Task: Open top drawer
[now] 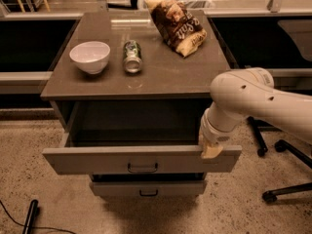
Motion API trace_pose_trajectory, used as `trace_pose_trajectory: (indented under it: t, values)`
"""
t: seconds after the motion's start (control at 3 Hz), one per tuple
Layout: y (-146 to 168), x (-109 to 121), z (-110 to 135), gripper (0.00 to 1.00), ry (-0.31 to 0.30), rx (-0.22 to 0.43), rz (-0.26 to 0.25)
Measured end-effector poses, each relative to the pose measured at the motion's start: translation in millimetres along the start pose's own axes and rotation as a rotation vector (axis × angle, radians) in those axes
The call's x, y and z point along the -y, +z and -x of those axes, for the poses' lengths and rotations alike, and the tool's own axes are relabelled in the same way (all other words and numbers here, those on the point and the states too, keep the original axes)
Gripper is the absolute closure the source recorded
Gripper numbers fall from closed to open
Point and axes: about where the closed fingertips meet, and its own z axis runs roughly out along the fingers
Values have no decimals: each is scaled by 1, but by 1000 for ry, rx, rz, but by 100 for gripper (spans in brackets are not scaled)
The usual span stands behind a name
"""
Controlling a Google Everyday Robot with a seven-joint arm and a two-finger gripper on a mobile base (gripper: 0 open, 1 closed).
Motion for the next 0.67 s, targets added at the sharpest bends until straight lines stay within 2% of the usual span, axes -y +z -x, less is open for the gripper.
trace_pose_trajectory:
  t: [0.33,0.67]
  values:
    - [0,0,0,33,0,0,0]
    - [0,0,0,4,0,0,0]
